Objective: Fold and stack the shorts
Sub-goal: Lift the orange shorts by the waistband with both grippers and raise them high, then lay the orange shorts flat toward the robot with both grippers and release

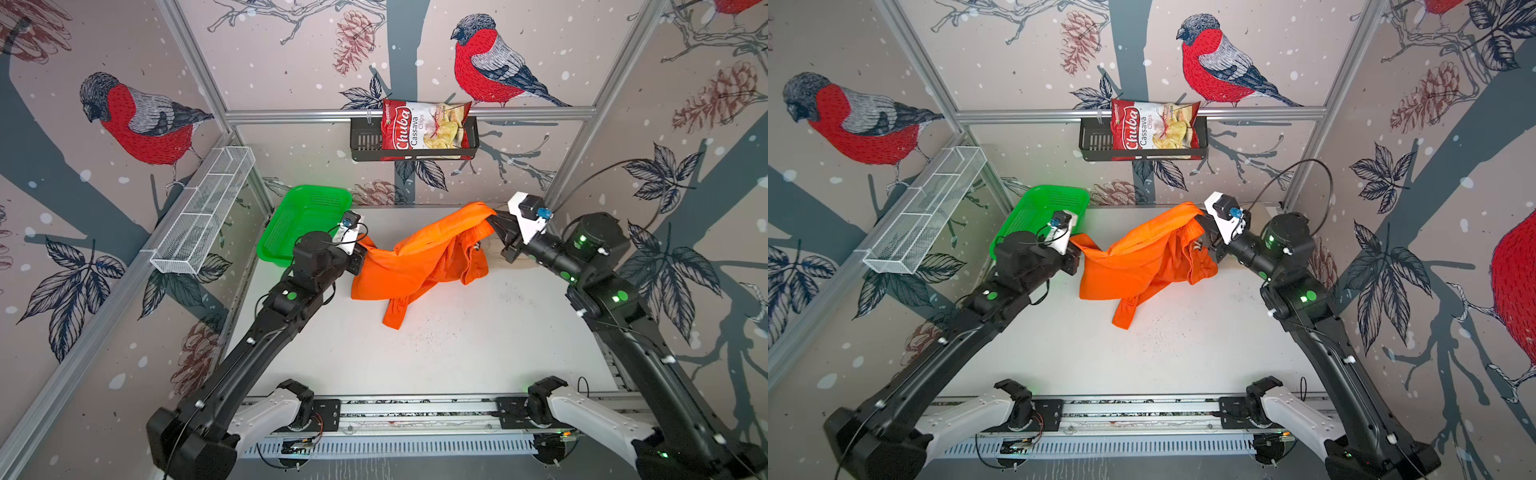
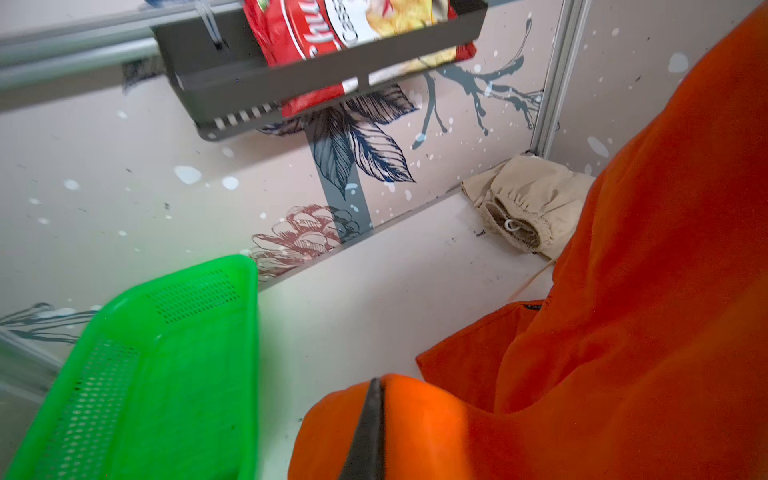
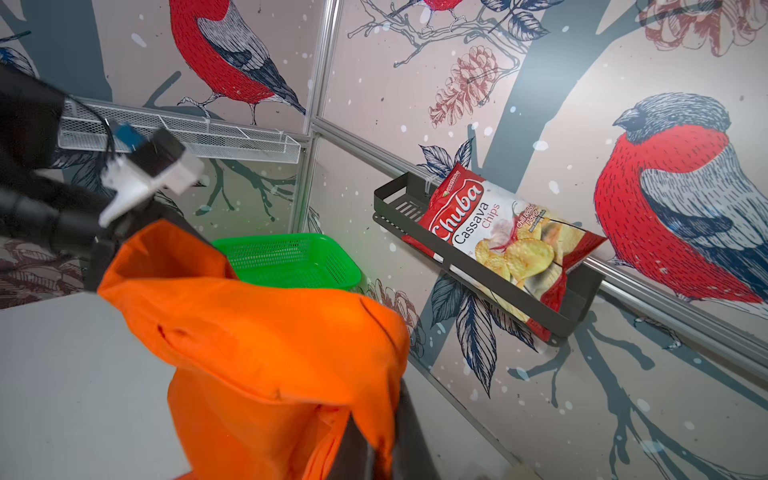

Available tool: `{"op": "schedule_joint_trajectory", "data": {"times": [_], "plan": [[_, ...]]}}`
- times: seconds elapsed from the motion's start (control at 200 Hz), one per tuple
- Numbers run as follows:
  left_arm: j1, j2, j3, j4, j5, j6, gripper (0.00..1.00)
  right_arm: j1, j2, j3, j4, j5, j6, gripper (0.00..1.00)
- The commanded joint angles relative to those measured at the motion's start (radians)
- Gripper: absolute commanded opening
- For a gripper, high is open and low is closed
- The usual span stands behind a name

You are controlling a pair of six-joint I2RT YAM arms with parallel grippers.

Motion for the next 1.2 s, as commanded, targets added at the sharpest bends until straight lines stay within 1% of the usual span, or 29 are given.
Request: {"op": "schedule_joint_trajectory", "data": {"times": [0.0, 0.09, 0.175, 0.255, 0.365, 0.425, 0.5, 0.56, 0.655, 0.73, 0.75, 0.79, 0.805, 0.815, 0.835, 0.845, 0.855, 0.915, 0.92, 0.965, 0.985, 1.026, 1.066, 1.146, 1.196], "plan": [[0.002, -0.045, 0.125, -0.272, -0.072, 0.084, 0.00, 0.000, -0.057, 0.016, -0.021, -0.012, 0.041, 0.00], [0.002, -0.053, 0.259, -0.411, -0.134, 0.120, 0.00, 0.000, -0.096, 0.062, -0.080, -0.051, 0.067, 0.00], [0.002, -0.056, 0.359, -0.482, -0.211, 0.145, 0.00, 0.000, -0.126, 0.119, -0.125, -0.055, 0.086, 0.00], [0.002, -0.056, 0.413, -0.498, -0.294, 0.166, 0.00, 0.000, -0.139, 0.159, -0.147, -0.047, 0.098, 0.00], [0.002, -0.036, 0.420, -0.464, -0.379, 0.201, 0.00, 0.000, -0.100, 0.190, -0.199, -0.046, 0.088, 0.00], [0.006, 0.002, 0.417, -0.442, -0.377, 0.214, 0.00, 0.000, -0.053, 0.190, -0.210, -0.039, 0.084, 0.00], [0.024, 0.065, 0.413, -0.400, -0.359, 0.226, 0.00, -0.001, 0.013, 0.178, -0.180, -0.028, 0.064, 0.00], [0.059, 0.138, 0.430, -0.372, -0.308, 0.239, 0.00, -0.013, 0.083, 0.176, -0.125, -0.022, 0.054, 0.00], [0.130, 0.276, 0.520, -0.340, -0.216, 0.259, 0.00, -0.059, 0.249, 0.241, -0.052, -0.076, 0.052, 0.00], [0.162, 0.401, 0.659, -0.346, -0.199, 0.303, 0.00, -0.093, 0.425, 0.366, 0.002, -0.114, 0.061, 0.00], [0.167, 0.441, 0.717, -0.353, -0.201, 0.315, 0.00, -0.102, 0.475, 0.408, 0.010, -0.122, 0.063, 0.00], [0.172, 0.513, 0.836, -0.373, -0.212, 0.346, 0.00, -0.118, 0.580, 0.537, 0.000, -0.139, 0.062, 0.00], [0.174, 0.536, 0.882, -0.378, -0.217, 0.355, 0.00, -0.122, 0.634, 0.613, -0.019, -0.147, 0.058, 0.00], [0.175, 0.550, 0.912, -0.380, -0.221, 0.359, 0.00, -0.124, 0.646, 0.631, -0.024, -0.148, 0.057, 0.00], [0.176, 0.572, 0.968, -0.381, -0.229, 0.364, 0.00, -0.127, 0.700, 0.719, -0.060, -0.157, 0.050, 0.00], [0.177, 0.584, 0.994, -0.382, -0.232, 0.365, 0.00, -0.128, 0.739, 0.792, -0.087, -0.160, 0.042, 0.00], [0.178, 0.593, 1.019, -0.383, -0.234, 0.367, 0.00, -0.130, 0.749, 0.814, -0.101, -0.164, 0.039, 0.00], [0.177, 0.616, 1.134, -0.387, -0.207, 0.384, 0.00, -0.131, 0.876, 1.107, -0.245, -0.192, -0.006, 0.00], [0.177, 0.616, 1.143, -0.387, -0.203, 0.386, 0.00, -0.131, 0.891, 1.154, -0.265, -0.196, -0.014, 0.00], [0.177, 0.594, 1.164, -0.374, -0.159, 0.410, 0.00, -0.134, 0.922, 1.270, -0.319, -0.206, -0.045, 0.00], [0.175, 0.575, 1.152, -0.362, -0.140, 0.426, 0.00, -0.135, 0.919, 1.291, -0.328, -0.207, -0.062, 0.00], [0.176, 0.516, 1.098, -0.330, -0.109, 0.453, 0.00, -0.138, 0.882, 1.256, -0.326, -0.204, -0.111, 0.00], [0.175, 0.436, 0.992, -0.283, -0.093, 0.477, 0.00, -0.139, 0.807, 1.128, -0.299, -0.189, -0.182, 0.00], [0.175, 0.262, 0.715, -0.167, -0.042, 0.532, 0.00, -0.138, 0.606, 0.713, -0.141, -0.134, -0.290, 0.00], [0.174, 0.162, 0.538, -0.111, -0.004, 0.570, 0.00, -0.139, 0.495, 0.469, -0.043, -0.122, -0.350, 0.00]]}}
